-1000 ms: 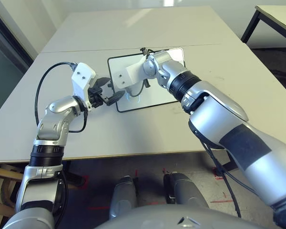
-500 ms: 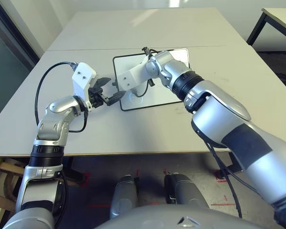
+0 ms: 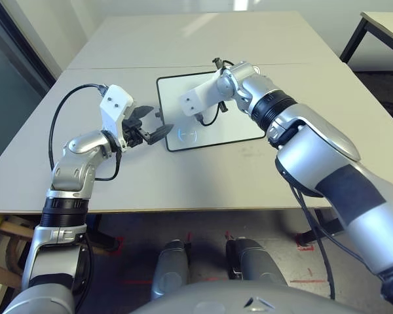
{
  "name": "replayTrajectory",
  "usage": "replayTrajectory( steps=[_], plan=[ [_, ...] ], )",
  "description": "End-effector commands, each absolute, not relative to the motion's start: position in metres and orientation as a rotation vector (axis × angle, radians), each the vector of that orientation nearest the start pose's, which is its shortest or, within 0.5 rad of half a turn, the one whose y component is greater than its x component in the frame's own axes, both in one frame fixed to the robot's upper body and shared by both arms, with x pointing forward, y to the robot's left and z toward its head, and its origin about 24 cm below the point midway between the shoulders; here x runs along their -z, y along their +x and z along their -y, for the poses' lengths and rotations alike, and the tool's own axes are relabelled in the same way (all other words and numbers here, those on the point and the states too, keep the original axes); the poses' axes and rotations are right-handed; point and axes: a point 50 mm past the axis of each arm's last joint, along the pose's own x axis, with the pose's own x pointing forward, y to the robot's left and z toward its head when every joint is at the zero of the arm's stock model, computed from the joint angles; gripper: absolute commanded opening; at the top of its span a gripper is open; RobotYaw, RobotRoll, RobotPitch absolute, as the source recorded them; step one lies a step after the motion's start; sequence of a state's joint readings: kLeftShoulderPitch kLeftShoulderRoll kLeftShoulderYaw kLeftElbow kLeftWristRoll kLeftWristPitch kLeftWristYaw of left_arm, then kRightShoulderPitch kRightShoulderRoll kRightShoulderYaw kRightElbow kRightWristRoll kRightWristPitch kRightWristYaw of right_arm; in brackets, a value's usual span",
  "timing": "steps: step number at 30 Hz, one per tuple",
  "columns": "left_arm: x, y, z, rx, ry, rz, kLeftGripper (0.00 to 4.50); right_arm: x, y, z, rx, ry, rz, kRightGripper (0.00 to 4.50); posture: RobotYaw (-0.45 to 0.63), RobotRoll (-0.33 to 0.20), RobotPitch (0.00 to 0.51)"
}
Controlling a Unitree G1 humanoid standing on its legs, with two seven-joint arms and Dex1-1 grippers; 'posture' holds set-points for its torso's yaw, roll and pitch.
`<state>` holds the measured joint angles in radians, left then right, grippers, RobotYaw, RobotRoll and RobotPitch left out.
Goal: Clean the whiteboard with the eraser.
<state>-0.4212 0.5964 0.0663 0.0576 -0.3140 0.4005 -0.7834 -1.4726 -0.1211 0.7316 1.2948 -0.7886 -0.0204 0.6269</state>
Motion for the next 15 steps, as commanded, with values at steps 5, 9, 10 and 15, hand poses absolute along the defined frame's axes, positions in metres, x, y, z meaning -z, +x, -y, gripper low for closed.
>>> replayTrajectory(
  steps=[5, 9, 10, 15],
  plan=[
    [-0.146, 0.312, -0.215, 0.721, 0.246, -0.104, 4.5, -0.191, 0.42, 0.077, -0.652, -1.814, -0.351, 0.38, 0.01, 0.0, 0.05],
    [-0.146, 0.314, -0.215, 0.725, 0.247, -0.102, 4.5, -0.19, 0.42, 0.079, -0.656, -1.804, -0.358, 0.38, 0.0, 0.0, 0.051],
    [-0.146, 0.314, -0.215, 0.726, 0.246, -0.102, 4.5, -0.19, 0.42, 0.079, -0.66, -1.789, -0.359, 0.38, 0.0, 0.0, 0.051],
    [-0.145, 0.315, -0.213, 0.736, 0.245, -0.102, 4.5, -0.204, 0.419, 0.08, -0.723, -1.666, -0.356, 0.38, -0.01, 0.0, 0.057]
  ],
)
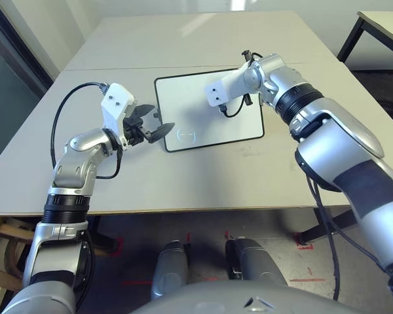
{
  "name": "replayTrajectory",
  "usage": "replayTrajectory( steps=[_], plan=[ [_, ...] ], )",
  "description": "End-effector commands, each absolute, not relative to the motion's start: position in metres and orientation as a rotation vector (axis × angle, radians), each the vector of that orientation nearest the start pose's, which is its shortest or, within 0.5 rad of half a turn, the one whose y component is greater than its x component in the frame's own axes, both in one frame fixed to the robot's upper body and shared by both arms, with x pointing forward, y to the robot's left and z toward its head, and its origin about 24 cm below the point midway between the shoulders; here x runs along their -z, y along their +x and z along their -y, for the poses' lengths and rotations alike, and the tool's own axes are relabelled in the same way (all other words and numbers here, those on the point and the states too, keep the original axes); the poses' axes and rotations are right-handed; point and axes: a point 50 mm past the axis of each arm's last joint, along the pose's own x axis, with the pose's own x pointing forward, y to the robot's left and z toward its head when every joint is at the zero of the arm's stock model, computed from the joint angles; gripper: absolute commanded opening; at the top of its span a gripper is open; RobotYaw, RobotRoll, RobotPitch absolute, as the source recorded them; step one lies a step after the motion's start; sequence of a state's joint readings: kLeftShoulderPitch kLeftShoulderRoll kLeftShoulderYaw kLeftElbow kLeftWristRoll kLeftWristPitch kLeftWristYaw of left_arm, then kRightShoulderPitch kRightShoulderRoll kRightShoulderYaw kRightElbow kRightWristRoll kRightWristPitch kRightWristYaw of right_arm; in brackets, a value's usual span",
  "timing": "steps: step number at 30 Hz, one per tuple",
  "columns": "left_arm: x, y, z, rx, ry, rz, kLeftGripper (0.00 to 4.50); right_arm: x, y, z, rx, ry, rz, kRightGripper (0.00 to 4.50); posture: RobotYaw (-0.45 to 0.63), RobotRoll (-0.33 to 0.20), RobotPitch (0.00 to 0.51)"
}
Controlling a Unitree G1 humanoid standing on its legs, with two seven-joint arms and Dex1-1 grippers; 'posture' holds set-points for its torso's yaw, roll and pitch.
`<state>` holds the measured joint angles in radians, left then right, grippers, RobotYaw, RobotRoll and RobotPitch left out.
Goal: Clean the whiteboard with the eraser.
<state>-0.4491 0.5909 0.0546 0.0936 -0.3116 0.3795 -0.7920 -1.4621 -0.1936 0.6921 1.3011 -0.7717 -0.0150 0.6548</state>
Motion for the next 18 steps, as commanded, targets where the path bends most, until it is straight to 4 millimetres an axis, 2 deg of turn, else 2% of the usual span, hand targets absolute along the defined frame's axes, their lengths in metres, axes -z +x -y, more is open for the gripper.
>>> replayTrajectory(
  steps=[1, 6, 9, 13, 18],
  plan=[
    [-0.145, 0.315, -0.212, 0.738, 0.244, -0.103, 4.5, -0.21, 0.419, 0.081, -0.746, -1.64, -0.349, 0.38, -0.01, 0.0, 0.057],
    [-0.143, 0.316, -0.211, 0.745, 0.241, -0.105, 4.5, -0.237, 0.415, 0.094, -0.81, -1.585, -0.327, 0.38, -0.03, 0.0, 0.063],
    [-0.143, 0.317, -0.209, 0.749, 0.239, -0.104, 4.5, -0.246, 0.41, 0.107, -0.859, -1.491, -0.385, 0.38, -0.04, 0.0, 0.064],
    [-0.142, 0.317, -0.208, 0.754, 0.233, -0.1, 4.5, -0.241, 0.399, 0.136, -0.913, -1.246, -0.577, 0.38, -0.05, 0.0, 0.069],
    [-0.14, 0.318, -0.208, 0.757, 0.224, -0.098, 4.5, -0.226, 0.391, 0.188, -0.801, -0.973, -0.814, 0.38, -0.07, 0.0, 0.08]
  ],
)
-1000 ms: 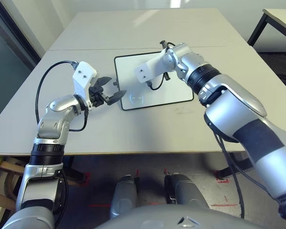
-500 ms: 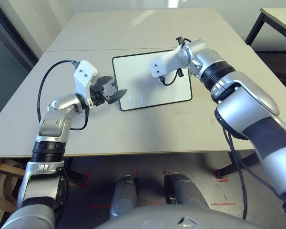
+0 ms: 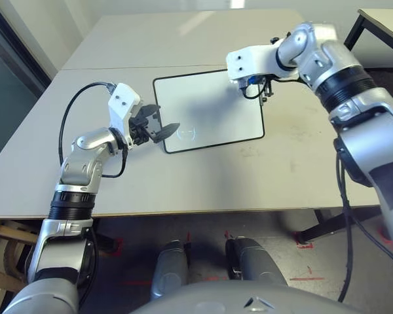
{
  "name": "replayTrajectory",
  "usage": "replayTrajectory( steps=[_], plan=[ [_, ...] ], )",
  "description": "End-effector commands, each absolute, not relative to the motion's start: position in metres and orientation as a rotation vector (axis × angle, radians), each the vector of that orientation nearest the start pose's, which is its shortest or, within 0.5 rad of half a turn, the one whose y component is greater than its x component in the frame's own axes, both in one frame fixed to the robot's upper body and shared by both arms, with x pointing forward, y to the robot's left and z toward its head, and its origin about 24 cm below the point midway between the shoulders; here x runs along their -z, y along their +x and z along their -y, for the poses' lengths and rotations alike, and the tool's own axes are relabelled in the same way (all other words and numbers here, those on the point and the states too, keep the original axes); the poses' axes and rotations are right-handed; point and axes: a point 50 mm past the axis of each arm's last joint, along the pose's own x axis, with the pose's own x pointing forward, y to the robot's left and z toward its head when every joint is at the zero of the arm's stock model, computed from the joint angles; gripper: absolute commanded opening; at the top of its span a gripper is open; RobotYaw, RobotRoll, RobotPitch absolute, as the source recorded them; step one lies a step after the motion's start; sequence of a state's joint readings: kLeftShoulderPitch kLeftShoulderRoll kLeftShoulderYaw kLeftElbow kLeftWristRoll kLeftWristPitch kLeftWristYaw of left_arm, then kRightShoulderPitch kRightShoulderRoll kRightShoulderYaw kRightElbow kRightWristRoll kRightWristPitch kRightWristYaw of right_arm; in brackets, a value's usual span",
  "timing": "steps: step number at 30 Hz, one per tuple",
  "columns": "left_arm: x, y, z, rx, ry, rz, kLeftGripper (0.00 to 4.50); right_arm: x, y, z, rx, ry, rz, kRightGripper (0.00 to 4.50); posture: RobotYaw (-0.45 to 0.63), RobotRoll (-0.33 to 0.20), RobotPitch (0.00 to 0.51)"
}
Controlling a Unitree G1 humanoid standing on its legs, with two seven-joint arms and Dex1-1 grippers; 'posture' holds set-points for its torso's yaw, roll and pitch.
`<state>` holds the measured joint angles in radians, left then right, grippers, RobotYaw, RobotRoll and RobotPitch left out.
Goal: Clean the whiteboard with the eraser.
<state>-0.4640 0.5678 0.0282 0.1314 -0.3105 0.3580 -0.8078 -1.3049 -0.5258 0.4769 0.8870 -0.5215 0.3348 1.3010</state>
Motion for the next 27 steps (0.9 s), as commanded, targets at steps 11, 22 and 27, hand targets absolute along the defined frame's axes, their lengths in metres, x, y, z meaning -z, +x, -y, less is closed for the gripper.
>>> replayTrajectory(
  steps=[11, 22, 27],
  plan=[
    [-0.137, 0.319, -0.21, 0.756, 0.221, -0.104, 4.5, -0.186, 0.385, 0.226, -0.488, -0.443, -1.007, 0.38, -0.07, 0.0, 0.087],
    [-0.138, 0.316, -0.216, 0.739, 0.234, -0.109, 4.5, -0.152, 0.384, 0.225, -0.259, -0.198, -0.995, 0.38, -0.03, 0.0, 0.087],
    [-0.138, 0.314, -0.219, 0.732, 0.238, -0.117, 4.5, -0.142, 0.383, 0.227, -0.204, -0.161, -1.0, 0.38, -0.02, 0.0, 0.092]
  ],
)
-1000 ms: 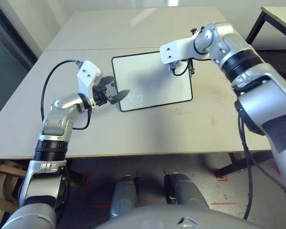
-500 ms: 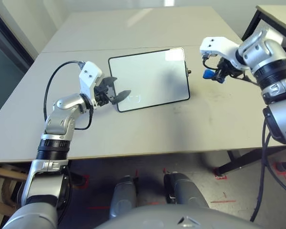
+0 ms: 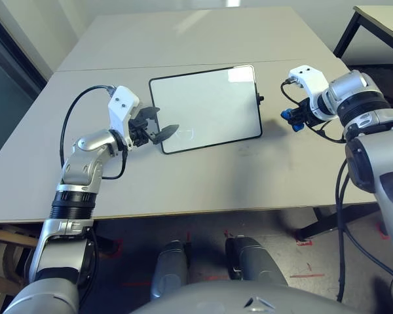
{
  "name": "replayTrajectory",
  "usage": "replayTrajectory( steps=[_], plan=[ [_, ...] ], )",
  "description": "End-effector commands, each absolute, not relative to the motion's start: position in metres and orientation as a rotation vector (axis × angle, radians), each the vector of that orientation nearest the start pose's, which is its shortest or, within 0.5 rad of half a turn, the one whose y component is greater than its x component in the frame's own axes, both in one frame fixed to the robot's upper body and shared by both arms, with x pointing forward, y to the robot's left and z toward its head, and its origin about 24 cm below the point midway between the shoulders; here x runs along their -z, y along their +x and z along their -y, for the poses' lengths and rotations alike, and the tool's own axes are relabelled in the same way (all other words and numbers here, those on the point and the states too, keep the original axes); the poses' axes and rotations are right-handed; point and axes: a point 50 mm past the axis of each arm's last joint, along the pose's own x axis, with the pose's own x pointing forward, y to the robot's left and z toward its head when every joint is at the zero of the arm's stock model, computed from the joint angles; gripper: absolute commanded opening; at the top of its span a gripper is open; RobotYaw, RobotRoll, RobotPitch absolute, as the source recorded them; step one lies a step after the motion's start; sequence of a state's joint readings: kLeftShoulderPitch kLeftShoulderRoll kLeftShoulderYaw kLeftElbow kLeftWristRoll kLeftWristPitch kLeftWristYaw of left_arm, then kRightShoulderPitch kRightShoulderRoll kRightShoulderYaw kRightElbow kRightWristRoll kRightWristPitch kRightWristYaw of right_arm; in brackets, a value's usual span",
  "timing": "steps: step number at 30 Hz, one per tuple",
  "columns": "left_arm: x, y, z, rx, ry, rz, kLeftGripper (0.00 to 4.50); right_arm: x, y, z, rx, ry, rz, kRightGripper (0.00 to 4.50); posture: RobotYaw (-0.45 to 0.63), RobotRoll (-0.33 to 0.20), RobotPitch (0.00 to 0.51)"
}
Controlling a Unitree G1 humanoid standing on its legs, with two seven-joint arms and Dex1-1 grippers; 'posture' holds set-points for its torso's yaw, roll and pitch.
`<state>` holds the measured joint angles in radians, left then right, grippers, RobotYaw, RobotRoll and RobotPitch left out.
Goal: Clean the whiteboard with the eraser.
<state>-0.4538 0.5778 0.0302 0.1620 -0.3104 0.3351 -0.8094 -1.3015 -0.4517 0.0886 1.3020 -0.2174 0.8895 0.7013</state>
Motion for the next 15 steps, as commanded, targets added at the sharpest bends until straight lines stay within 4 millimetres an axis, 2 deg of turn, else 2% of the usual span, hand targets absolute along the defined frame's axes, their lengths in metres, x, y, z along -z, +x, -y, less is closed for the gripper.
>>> replayTrajectory(
  steps=[1, 9, 10, 11, 15],
  plan=[
    [-0.138, 0.313, -0.219, 0.732, 0.239, -0.118, 4.5, -0.14, 0.382, 0.227, -0.196, -0.159, -1.002, 0.38, -0.02, 0.0, 0.093],
    [-0.141, 0.311, -0.222, 0.728, 0.253, -0.125, 4.5, -0.127, 0.38, 0.223, -0.156, -0.085, -1.009, 0.38, -0.02, 0.0, 0.089],
    [-0.142, 0.312, -0.222, 0.728, 0.255, -0.125, 4.5, -0.126, 0.38, 0.222, -0.152, -0.072, -1.01, 1.1, -0.02, 0.0, 0.089],
    [-0.143, 0.312, -0.223, 0.728, 0.257, -0.125, 4.5, -0.126, 0.38, 0.221, -0.151, -0.058, -1.0, 1.34, -0.02, 0.0, 0.088],
    [-0.145, 0.312, -0.225, 0.727, 0.263, -0.124, 4.5, -0.131, 0.383, 0.223, -0.142, -0.024, -0.954, 2.86, -0.03, 0.0, 0.086]
  ],
)
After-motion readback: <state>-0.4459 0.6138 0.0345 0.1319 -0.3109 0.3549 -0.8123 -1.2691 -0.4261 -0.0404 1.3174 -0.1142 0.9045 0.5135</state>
